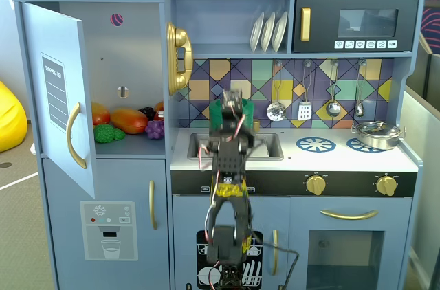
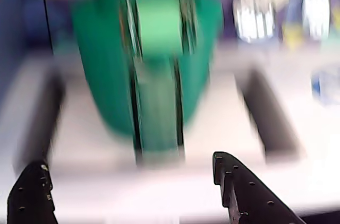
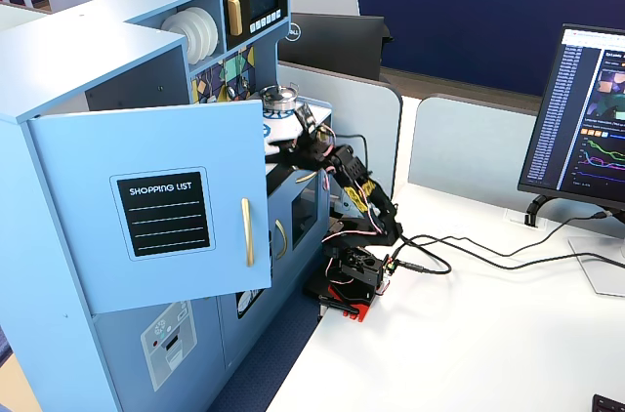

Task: Pick up the lid from the counter and put it on the green recipient

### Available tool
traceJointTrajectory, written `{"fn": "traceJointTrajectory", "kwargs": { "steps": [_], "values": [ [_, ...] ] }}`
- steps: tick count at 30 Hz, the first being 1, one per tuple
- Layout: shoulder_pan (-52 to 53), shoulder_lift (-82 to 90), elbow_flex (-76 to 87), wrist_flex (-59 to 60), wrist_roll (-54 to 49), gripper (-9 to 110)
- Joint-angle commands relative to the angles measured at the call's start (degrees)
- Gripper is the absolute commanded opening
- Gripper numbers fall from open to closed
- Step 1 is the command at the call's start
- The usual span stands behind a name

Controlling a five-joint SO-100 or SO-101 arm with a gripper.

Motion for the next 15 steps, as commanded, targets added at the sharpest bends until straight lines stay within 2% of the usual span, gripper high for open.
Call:
{"fn": "traceJointTrajectory", "kwargs": {
  "steps": [1,5,10,13,15],
  "values": [
    [0.0,8.1,11.5,4.8,0.6,29],
    [-1.2,13.0,24.3,6.7,0.4,23],
    [-0.1,18.1,39.4,8.1,-3.7,11],
    [-0.7,19.4,47.5,9.1,-3.0,1],
    [-1.8,20.3,51.2,11.4,-1.3,0]
  ]
}}
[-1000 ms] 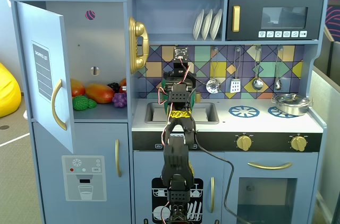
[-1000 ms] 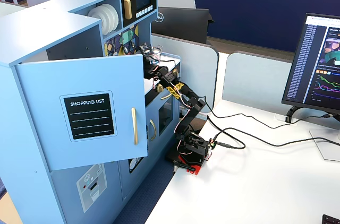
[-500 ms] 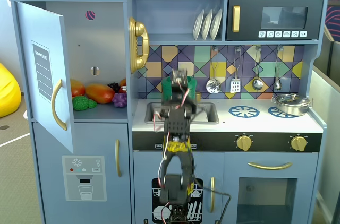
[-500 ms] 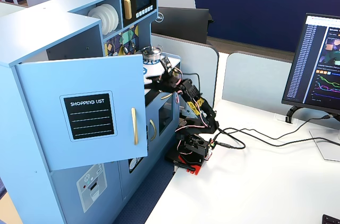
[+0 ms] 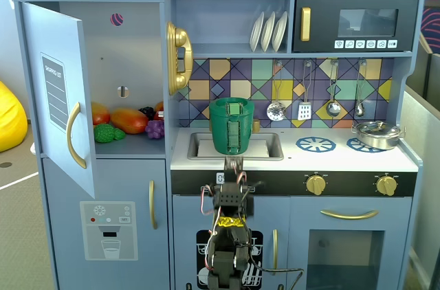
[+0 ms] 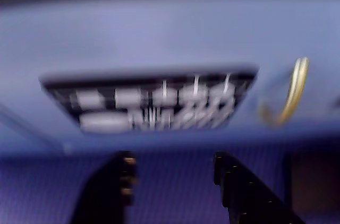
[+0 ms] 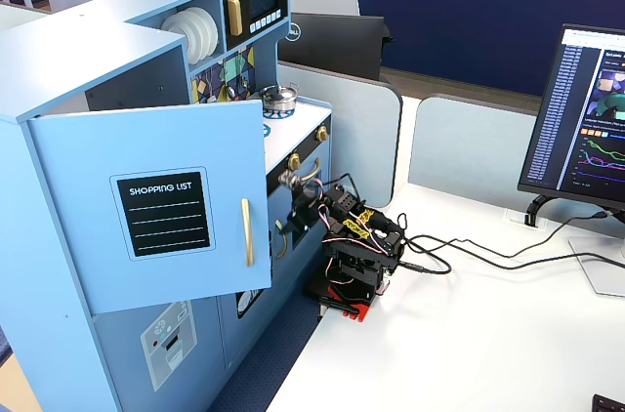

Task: Pick up the lid from the counter and put it on the green recipient

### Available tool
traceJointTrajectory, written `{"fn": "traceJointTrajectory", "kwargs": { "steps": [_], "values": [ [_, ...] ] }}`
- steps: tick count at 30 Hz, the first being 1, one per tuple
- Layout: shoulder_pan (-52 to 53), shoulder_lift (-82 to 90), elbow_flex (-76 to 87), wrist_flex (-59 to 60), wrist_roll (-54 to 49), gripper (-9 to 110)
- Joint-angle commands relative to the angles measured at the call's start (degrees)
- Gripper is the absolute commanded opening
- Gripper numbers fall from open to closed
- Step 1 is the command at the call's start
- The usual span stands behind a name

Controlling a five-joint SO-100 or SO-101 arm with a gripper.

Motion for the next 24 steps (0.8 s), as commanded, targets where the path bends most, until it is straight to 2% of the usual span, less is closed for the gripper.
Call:
{"fn": "traceJointTrajectory", "kwargs": {
  "steps": [1,7,9,19,24],
  "values": [
    [-2.1,2.0,6.2,3.0,2.6,0],
    [-3.9,3.3,11.7,6.0,3.2,0],
    [-4.7,2.3,11.7,7.4,6.7,0],
    [-4.4,3.3,11.8,20.7,12.2,1],
    [-3.4,3.3,11.8,26.0,8.4,2]
  ]
}}
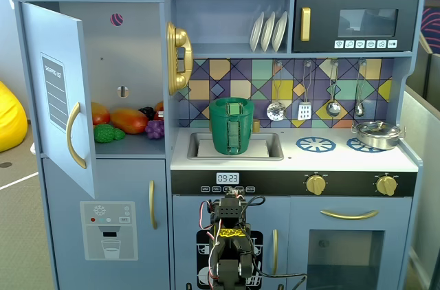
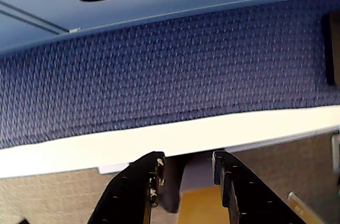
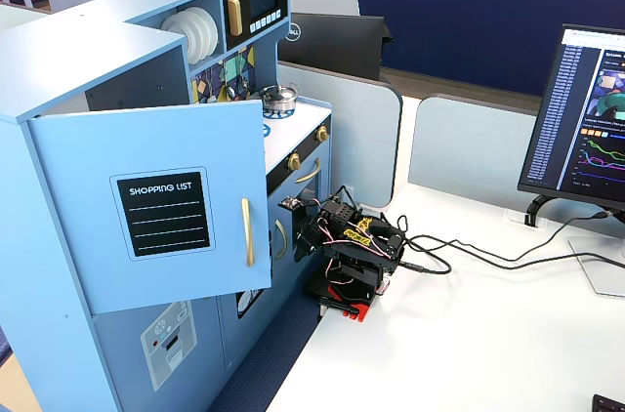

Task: Pick up the lid from the counter and put it on the green recipient

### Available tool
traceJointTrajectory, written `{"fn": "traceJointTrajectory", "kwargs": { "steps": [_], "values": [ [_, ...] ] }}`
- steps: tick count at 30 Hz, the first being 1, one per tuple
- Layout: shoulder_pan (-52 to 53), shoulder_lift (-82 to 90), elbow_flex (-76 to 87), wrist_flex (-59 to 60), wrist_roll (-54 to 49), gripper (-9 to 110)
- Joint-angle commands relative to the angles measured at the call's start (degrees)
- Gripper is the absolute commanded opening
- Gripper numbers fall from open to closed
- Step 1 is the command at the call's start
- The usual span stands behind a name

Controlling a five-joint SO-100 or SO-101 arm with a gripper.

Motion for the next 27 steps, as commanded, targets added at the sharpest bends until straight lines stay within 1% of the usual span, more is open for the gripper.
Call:
{"fn": "traceJointTrajectory", "kwargs": {
  "steps": [1,8,27],
  "values": [
    [1.6,-0.4,-0.3,10.7,0.1,2],
    [3.6,-0.4,-0.2,10.6,0.8,2],
    [3.6,-0.4,-0.2,10.6,0.8,2]
  ]
}}
